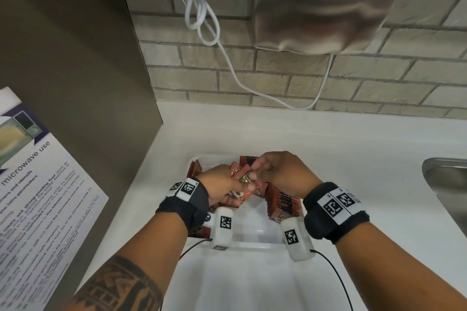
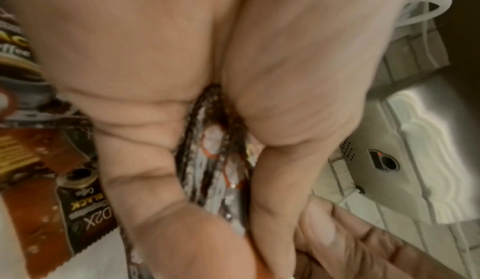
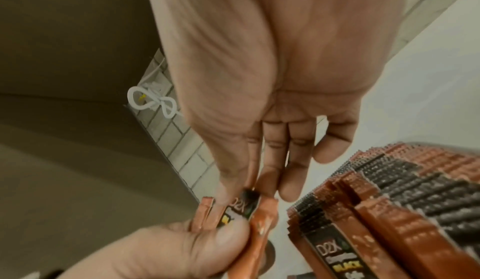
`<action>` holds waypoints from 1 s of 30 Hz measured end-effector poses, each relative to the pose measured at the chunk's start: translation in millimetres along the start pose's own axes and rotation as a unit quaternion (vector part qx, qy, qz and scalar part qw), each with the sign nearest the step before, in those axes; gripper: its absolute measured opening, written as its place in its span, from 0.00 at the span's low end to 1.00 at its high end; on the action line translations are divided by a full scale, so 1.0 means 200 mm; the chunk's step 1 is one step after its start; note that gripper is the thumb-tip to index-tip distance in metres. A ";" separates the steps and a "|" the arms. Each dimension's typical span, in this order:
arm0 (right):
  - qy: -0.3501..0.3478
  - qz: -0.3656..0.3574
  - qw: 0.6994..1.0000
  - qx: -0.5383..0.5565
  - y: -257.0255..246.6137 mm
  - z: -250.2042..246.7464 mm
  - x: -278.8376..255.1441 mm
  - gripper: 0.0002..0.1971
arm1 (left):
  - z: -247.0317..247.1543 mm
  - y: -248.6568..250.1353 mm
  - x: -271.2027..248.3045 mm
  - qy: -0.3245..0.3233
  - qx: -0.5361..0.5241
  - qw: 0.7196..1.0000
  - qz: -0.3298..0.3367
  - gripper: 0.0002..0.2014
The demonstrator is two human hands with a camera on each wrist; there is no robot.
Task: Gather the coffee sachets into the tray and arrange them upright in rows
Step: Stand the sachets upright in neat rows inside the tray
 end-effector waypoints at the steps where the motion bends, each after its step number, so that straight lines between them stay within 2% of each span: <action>1: -0.002 0.002 1.000 0.011 0.00 0.00 0.00 0.05 | 0.00 0.01 -0.01 0.002 -0.012 1.000 0.013 0.17; 6: 0.068 0.018 0.995 0.070 -0.02 -0.04 0.02 0.04 | -0.01 0.03 -0.03 -0.011 -0.056 0.997 0.052 0.08; 8: 0.077 0.023 0.993 0.086 -0.04 -0.05 0.02 0.01 | -0.02 0.04 -0.04 0.004 -0.058 0.995 0.077 0.08; 10: 0.080 0.026 0.992 0.090 -0.06 -0.05 0.02 0.04 | -0.02 0.05 -0.04 0.026 -0.081 0.992 0.089 0.09; 13: 0.103 0.038 0.987 0.114 -0.07 -0.07 0.01 0.07 | -0.02 0.05 -0.04 0.039 -0.119 0.988 0.088 0.11; 16: 0.134 0.043 0.981 0.133 -0.08 -0.08 0.01 0.06 | -0.02 0.05 -0.04 0.054 -0.112 0.988 0.087 0.12; 18: 0.146 0.035 0.984 0.092 -0.09 -0.09 0.01 0.03 | -0.06 0.06 -0.05 0.079 -0.032 0.992 0.092 0.10; 20: 0.137 0.026 0.990 0.027 -0.09 -0.09 0.02 0.03 | -0.13 0.05 -0.03 0.096 0.146 0.980 0.090 0.15; 22: 0.112 0.014 0.993 -0.035 -0.07 -0.07 0.01 0.05 | -0.19 0.03 0.00 0.110 0.355 0.925 0.076 0.21; 24: 0.086 0.018 0.994 -0.071 -0.04 -0.03 0.01 0.08 | -0.21 0.03 0.00 0.107 0.472 0.873 0.056 0.20; 26: 0.085 0.008 0.991 -0.107 0.00 0.01 0.01 0.08 | -0.17 0.03 -0.01 0.070 0.504 0.860 0.034 0.17; 30: 0.092 -0.013 0.980 -0.176 0.02 0.08 0.03 0.09 | -0.04 0.00 0.00 -0.002 0.485 0.874 0.017 0.19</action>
Point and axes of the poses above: each hand's wrist, its own x-axis towards the middle knuckle, its own z-axis out of the palm, y = z × x, the point moved 4 cm from there along x, towards the middle knuckle, and after that the axes turned 14 degrees about y, right-handed, at the moved point
